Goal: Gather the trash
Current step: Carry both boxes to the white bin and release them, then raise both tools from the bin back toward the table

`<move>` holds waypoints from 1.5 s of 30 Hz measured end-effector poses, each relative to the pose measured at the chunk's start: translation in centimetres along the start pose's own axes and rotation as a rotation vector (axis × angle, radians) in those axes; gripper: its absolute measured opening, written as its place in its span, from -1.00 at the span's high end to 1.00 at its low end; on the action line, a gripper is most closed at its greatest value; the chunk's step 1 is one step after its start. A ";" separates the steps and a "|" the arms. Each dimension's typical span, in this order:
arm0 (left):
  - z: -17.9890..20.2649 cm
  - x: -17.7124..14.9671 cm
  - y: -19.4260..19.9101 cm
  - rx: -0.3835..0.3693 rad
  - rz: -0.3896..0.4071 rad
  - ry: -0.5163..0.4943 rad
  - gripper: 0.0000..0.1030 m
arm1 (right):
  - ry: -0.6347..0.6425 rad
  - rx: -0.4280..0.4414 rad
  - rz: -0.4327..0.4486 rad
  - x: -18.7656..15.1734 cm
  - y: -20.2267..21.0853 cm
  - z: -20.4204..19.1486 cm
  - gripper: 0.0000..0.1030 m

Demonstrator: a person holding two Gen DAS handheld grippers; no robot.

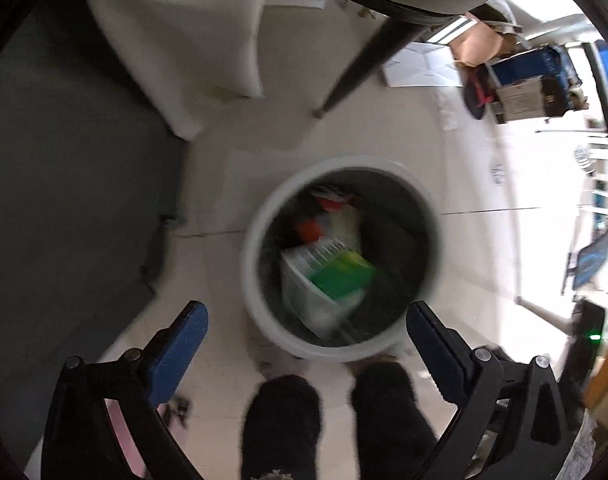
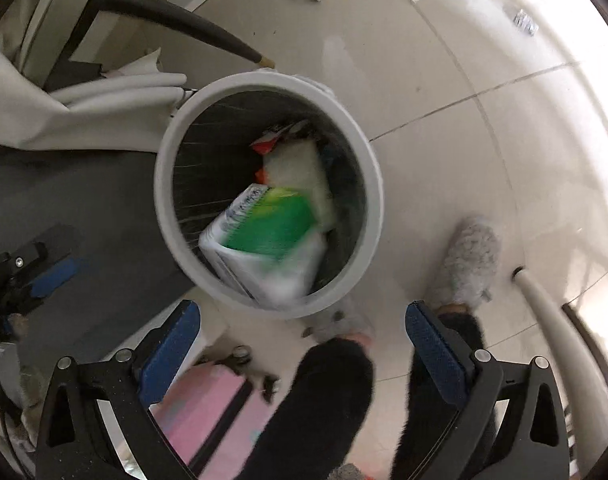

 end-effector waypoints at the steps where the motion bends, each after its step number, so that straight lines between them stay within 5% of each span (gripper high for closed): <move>1: -0.2 -0.2 0.2 0.029 0.011 -0.008 -0.97 | 0.021 -0.047 0.020 0.1 0.4 -0.2 -1.00; 5: -0.7 -1.3 1.1 0.098 0.020 -0.043 -0.97 | 0.101 -0.169 0.061 0.4 2.1 -0.9 -1.00; 11: -1.1 -2.2 3.1 0.143 0.024 -0.073 -0.97 | 0.147 -0.243 0.105 1.2 4.4 -1.6 -1.00; 26: 1.7 -4.5 12.2 0.140 0.080 -0.087 -0.97 | 0.143 -0.223 0.180 -1.0 15.0 -3.7 -1.00; 45: 7.2 -10.2 31.1 0.146 0.175 -0.199 -0.97 | 0.130 -0.083 0.293 -9.7 37.1 -5.6 -1.00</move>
Point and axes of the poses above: each gripper's, at about its wrist camera, not at the fingertips, and y roughly against the way its jaws point, z to its right, x to its top, the point moved 5 cm from there along -y, roughly the way its jaws point, and after that the axes turned 4 degrees about z, right-handed, at the moved point
